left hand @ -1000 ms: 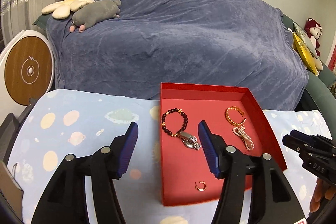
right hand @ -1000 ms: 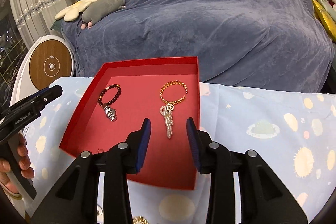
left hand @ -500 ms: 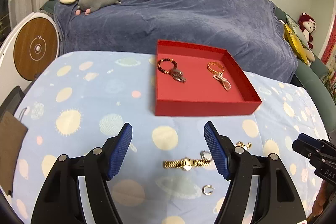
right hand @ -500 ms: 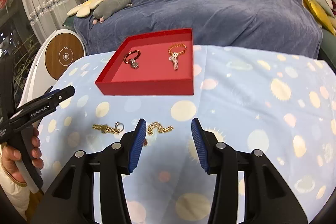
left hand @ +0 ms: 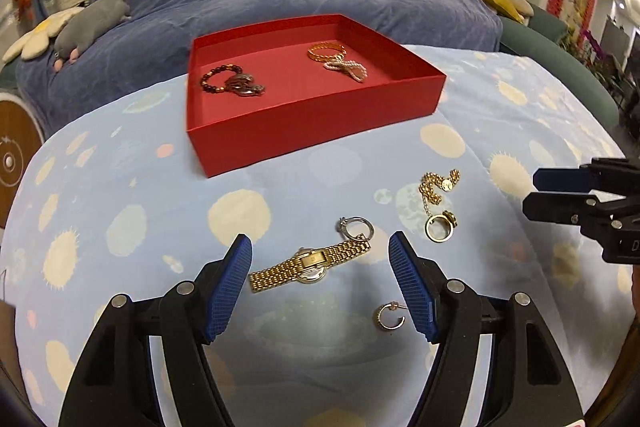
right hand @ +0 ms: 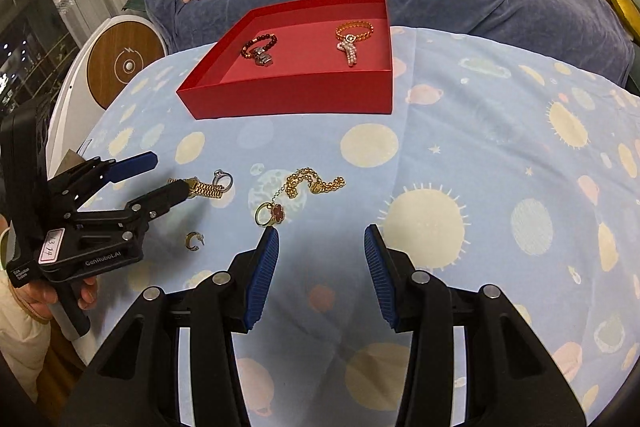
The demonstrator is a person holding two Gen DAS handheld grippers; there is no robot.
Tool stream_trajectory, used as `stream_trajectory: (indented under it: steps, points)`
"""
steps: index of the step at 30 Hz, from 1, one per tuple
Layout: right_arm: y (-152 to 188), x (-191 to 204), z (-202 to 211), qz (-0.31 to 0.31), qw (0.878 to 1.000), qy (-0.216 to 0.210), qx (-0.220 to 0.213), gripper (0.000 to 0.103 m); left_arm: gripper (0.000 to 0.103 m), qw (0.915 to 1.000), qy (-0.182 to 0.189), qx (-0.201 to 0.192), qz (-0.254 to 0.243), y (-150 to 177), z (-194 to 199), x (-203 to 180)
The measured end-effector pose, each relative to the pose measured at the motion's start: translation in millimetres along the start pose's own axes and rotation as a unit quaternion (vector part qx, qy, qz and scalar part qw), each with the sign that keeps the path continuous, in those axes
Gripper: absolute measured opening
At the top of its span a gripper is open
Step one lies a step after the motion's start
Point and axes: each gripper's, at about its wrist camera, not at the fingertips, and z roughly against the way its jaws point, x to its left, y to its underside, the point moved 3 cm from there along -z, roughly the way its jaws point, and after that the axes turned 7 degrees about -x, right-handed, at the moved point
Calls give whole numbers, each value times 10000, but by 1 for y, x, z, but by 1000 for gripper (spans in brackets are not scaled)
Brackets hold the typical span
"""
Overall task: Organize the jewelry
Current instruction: 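Move both grippers back toward the remaining jewelry, then grasp the gold watch band with the left gripper and lift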
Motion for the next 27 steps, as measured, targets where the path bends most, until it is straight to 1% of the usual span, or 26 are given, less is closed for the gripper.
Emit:
stream_trajectory:
  steps: [2, 4, 7, 9, 11, 15, 16, 18, 19, 21, 22, 23, 25, 26, 27]
  points:
    - [1, 0, -3, 3, 10000, -11, 63, 43, 68, 9999, -42, 85, -76, 4, -7, 0]
    - [3, 1, -5, 14, 9999, -38, 104, 43, 66, 9999, 54, 133, 10, 6, -12, 1]
    - [2, 3, -5, 60, 9999, -70, 100, 43, 65, 9998, 84, 170, 72, 7, -15, 4]
    - [1, 4, -4, 68, 9999, -88, 85, 43, 63, 9993, 162, 303, 110, 9, -18, 4]
    - [1, 3, -3, 61, 9999, -90, 76, 43, 62, 9995, 152, 291, 15, 11, -17, -2]
    - [-1, 1, -2, 3, 9999, -96, 73, 43, 62, 9983, 452, 377, -22, 17, -8, -16]
    - [-1, 1, -2, 3, 9999, -100, 75, 43, 62, 9976, 578, 392, 17, 19, -5, -19]
    - [-1, 2, -3, 15, 9999, -112, 84, 43, 62, 9968, 670, 421, 127, 20, -1, -21]
    - [0, 3, -3, 25, 9999, -122, 92, 43, 62, 9969, 641, 422, 179, 20, -1, -21]
    - [1, 6, -4, 66, 9998, -136, 116, 43, 62, 9973, 459, 459, 333, 19, -4, -14]
    - [2, 8, -5, 87, 9998, -145, 128, 43, 60, 9972, 382, 485, 422, 19, -8, -10]
    - [3, 9, -6, 103, 9997, -153, 140, 43, 54, 9975, 299, 441, 467, 19, -9, -7]
    - [3, 10, -7, 113, 9997, -158, 158, 43, 48, 9980, 172, 424, 438, 17, -10, -7]
    - [3, 11, -8, 113, 9997, -157, 166, 43, 40, 9981, 143, 409, 439, 16, -10, -6]
    - [3, 11, -8, 112, 9997, -155, 170, 43, 35, 9983, 115, 389, 427, 16, -10, -7]
